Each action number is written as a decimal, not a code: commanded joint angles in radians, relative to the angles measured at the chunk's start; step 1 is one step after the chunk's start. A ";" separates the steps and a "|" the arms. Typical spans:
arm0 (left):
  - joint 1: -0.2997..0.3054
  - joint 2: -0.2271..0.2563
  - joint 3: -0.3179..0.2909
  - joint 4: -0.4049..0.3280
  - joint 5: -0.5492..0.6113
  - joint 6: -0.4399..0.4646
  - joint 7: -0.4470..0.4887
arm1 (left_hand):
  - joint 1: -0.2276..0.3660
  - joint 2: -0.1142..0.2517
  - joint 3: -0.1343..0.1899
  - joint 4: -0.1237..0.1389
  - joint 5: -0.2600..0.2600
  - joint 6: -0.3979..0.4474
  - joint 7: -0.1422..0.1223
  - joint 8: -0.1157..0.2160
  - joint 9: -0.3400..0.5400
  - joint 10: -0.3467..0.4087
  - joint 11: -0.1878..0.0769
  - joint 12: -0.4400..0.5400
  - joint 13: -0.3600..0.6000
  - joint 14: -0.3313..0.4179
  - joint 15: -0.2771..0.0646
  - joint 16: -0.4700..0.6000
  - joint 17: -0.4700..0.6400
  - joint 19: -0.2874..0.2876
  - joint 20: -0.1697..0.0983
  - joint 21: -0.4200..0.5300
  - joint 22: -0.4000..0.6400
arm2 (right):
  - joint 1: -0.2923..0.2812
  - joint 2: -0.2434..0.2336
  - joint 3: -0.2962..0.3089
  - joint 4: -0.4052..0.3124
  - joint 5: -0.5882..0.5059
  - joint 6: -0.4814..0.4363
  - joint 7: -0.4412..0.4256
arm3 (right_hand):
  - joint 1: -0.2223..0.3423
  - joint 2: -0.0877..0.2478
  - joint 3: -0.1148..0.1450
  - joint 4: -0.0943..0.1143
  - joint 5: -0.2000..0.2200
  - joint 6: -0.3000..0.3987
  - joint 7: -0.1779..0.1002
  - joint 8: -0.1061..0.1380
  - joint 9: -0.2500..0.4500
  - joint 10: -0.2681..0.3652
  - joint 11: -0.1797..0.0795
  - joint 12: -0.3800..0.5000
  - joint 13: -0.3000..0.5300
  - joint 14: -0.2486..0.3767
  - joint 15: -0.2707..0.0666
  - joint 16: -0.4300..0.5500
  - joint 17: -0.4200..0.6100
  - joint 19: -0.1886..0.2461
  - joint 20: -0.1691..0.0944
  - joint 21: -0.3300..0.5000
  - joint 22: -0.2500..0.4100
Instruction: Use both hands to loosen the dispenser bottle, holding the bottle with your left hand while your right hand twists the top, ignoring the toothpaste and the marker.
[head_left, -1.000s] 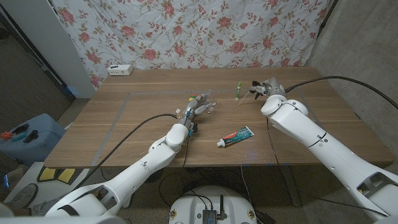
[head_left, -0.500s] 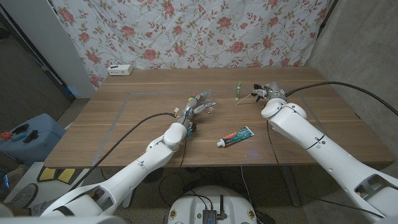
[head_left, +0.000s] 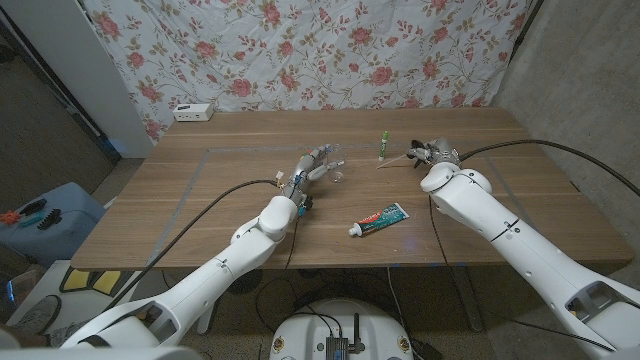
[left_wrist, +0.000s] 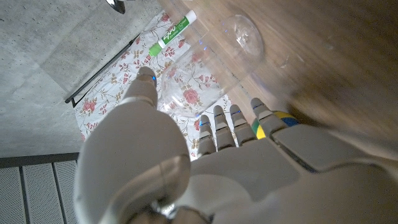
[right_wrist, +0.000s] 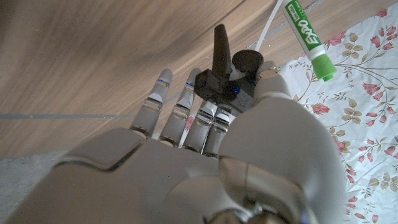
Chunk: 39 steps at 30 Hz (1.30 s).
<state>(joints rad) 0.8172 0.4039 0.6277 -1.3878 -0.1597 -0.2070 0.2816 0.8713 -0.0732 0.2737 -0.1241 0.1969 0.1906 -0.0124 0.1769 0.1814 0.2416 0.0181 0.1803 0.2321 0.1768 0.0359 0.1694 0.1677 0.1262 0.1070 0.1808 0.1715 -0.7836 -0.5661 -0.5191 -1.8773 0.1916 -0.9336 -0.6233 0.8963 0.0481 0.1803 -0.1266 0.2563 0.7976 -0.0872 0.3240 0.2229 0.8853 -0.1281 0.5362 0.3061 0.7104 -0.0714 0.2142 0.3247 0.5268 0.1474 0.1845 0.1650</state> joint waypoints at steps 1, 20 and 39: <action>0.002 0.000 -0.015 -0.005 -0.003 -0.021 0.008 | -0.013 0.004 -0.005 0.003 0.009 -0.002 0.003 -0.001 0.000 -0.003 0.003 0.006 -0.002 -0.008 0.000 0.002 0.003 -0.006 0.000 -0.001 0.002 | 0.014 -0.002 0.001 0.027 0.035 -0.001 0.027 | -0.015 -0.009 -0.004 0.004 0.003 -0.033 0.007 -0.017 0.000 -0.032 0.006 -0.011 -0.002 -0.021 -0.061 -0.009 -0.002 -0.008 0.009 -0.002 0.004; 0.004 -0.001 -0.021 -0.010 0.001 -0.022 0.019 | -0.031 0.008 -0.014 0.012 0.012 -0.005 0.010 0.002 -0.001 -0.005 0.004 0.011 -0.009 -0.011 -0.002 0.006 0.003 -0.011 0.001 0.002 0.003 | 0.029 -0.041 -0.010 0.023 0.078 0.003 0.080 | -0.057 -0.035 -0.016 0.009 0.014 -0.160 0.037 -0.089 -0.005 -0.214 0.062 -0.081 -0.012 -0.118 -0.004 -0.032 -0.018 -0.049 0.035 -0.004 0.004; 0.012 0.016 -0.028 -0.034 -0.013 -0.013 -0.004 | -0.050 0.024 -0.020 0.023 0.013 -0.017 0.012 0.002 -0.001 -0.025 0.011 0.010 -0.017 -0.031 0.001 0.003 0.003 -0.025 -0.002 0.002 0.003 | 0.009 -0.128 -0.020 -0.001 0.102 0.113 0.173 | -0.198 -0.099 -0.083 0.051 0.048 -0.378 0.093 -0.140 -0.002 -0.503 0.184 -0.240 -0.046 -0.363 0.131 -0.035 -0.054 -0.118 0.033 -0.005 0.004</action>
<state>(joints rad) 0.8249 0.4068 0.6056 -1.4065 -0.1583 -0.2272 0.2996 0.8331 -0.0533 0.2564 -0.1067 0.2036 0.1796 -0.0013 0.1769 0.1817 0.2251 0.0239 0.1890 0.2157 0.1584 0.0354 0.1695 0.1679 0.1135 0.1048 0.1809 0.1717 -0.7640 -0.6503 -0.5341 -1.8660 0.2821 -0.8771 -0.4972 0.7142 -0.0443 0.1065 -0.0798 0.2942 0.4432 0.0020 0.1910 0.2184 0.3993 0.0504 0.3065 0.2611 0.3692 0.0504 0.1810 0.2729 0.4199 0.1792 0.1806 0.1651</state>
